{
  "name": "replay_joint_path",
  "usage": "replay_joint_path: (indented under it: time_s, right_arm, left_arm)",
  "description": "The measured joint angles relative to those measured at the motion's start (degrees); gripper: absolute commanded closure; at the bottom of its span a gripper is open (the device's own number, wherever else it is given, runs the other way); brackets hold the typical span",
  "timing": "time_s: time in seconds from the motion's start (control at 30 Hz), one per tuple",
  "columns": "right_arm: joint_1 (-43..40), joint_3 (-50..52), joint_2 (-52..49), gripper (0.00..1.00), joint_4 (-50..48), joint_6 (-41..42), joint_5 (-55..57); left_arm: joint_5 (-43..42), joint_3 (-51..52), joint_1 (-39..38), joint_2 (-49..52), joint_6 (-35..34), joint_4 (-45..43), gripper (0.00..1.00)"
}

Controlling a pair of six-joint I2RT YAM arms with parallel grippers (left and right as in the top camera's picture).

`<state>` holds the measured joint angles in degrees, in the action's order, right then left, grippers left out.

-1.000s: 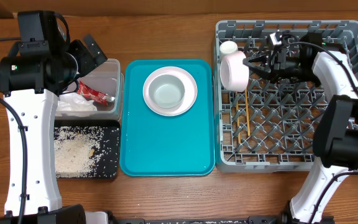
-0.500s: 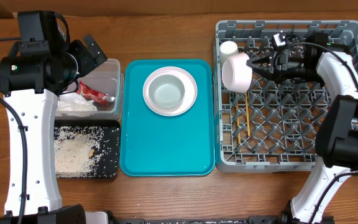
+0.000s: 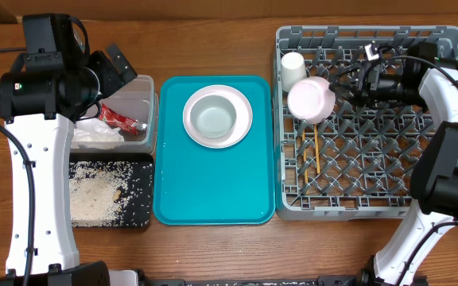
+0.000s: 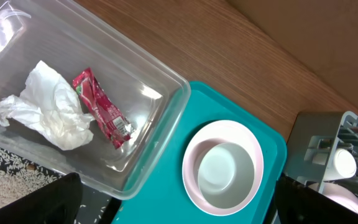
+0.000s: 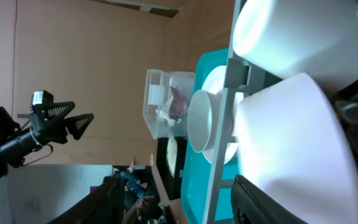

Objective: Sort waste into correct bins and load items into the dishwasher
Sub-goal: 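Stand the pink dish upright in the rack's back row, then move the right gripper to the teal tray and lower into the bowl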

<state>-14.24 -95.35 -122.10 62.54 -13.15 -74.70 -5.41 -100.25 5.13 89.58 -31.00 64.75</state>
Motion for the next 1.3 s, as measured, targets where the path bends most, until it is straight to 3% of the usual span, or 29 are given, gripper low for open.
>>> replay_joint_path:
  time_s: [0.27, 0.57, 0.77, 1.07, 1.3]
  right_arm:
    - [-2.8, -0.8, 0.0, 0.50, -5.2, 10.9, 9.4]
    - [0.1, -15.9, 0.3, 0.49, 3.6, 18.1, 29.6]
    - [14.4, -22.1, 5.0, 0.50, 6.0, 18.1, 45.8]
    - [39.7, -22.7, 5.9, 0.54, 5.5, 14.9, 60.5]
    - [50.0, -21.9, 3.2, 0.66, 2.4, 12.3, 66.1]
  left_arm:
    - [0.0, 0.0, 0.0, 0.0, 0.0, 0.0, 0.00]
    - [0.0, 0.0, 0.0, 0.0, 0.0, 0.0, 0.00]
    - [0.0, 0.0, 0.0, 0.0, 0.0, 0.0, 0.00]
    - [0.0, 0.0, 0.0, 0.0, 0.0, 0.0, 0.00]
    - [0.0, 0.0, 0.0, 0.0, 0.0, 0.0, 0.00]
